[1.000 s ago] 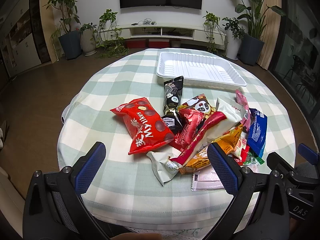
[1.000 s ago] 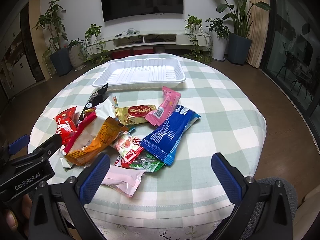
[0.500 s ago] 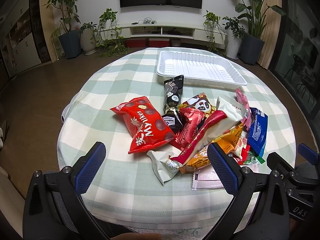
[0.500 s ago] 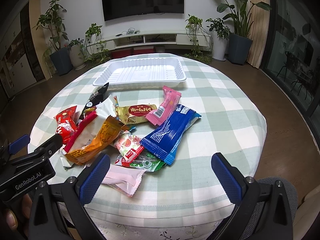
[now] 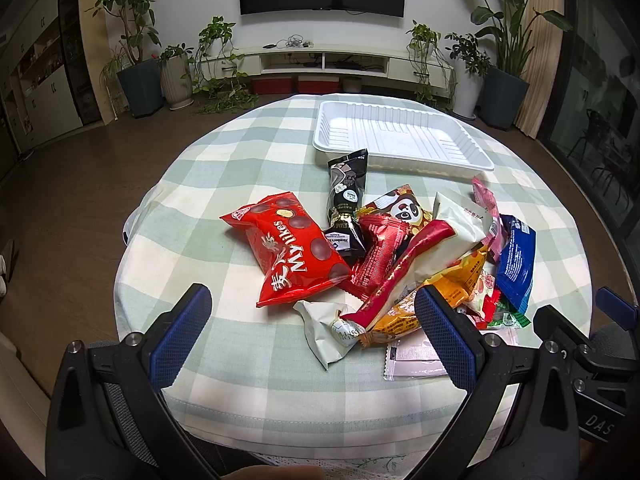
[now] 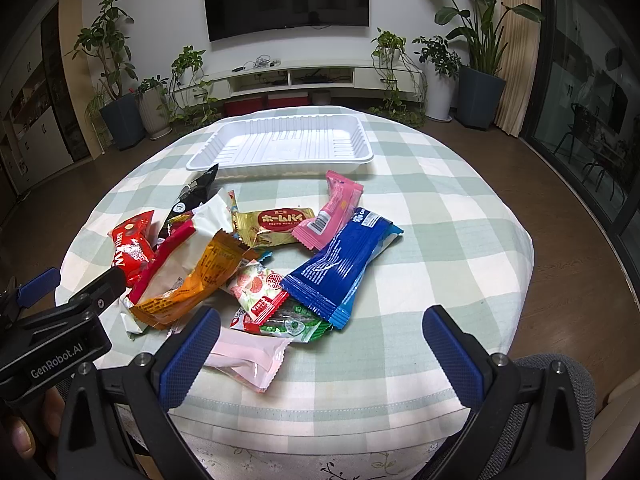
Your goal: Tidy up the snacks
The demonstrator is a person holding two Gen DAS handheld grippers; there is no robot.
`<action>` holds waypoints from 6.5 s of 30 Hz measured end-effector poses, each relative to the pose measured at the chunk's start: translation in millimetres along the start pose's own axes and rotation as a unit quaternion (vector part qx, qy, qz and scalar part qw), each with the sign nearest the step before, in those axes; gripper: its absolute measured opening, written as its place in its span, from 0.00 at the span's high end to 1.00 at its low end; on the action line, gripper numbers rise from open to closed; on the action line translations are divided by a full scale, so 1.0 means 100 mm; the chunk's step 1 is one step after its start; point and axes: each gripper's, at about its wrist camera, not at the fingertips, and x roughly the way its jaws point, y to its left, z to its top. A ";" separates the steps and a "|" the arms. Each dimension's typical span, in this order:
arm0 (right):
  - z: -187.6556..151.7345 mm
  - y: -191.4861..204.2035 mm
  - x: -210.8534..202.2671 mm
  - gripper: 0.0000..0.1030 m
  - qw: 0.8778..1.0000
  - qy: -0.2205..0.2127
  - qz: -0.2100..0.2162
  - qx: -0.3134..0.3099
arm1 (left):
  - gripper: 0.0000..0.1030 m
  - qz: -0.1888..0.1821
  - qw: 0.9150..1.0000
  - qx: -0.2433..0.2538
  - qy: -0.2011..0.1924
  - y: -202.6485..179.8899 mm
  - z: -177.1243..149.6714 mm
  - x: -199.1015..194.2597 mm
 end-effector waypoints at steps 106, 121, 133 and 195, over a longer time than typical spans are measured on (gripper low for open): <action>0.22 -0.59 0.61 0.19 0.995 0.051 0.046 0.068 | 0.64 -0.138 0.979 -0.075 0.129 0.98 0.40 1.23; 0.33 -0.38 1.12 0.37 0.990 0.120 0.049 0.053 | 0.66 -0.164 0.977 -0.082 0.113 1.04 0.32 1.13; 0.31 -0.48 1.11 0.67 0.993 0.109 0.031 0.033 | 0.65 -0.113 0.983 -0.028 0.145 0.85 0.31 1.26; 2.07 -0.43 2.53 0.72 0.991 0.100 0.052 -0.070 | 0.69 -0.172 0.968 0.070 0.169 -0.21 2.31 3.05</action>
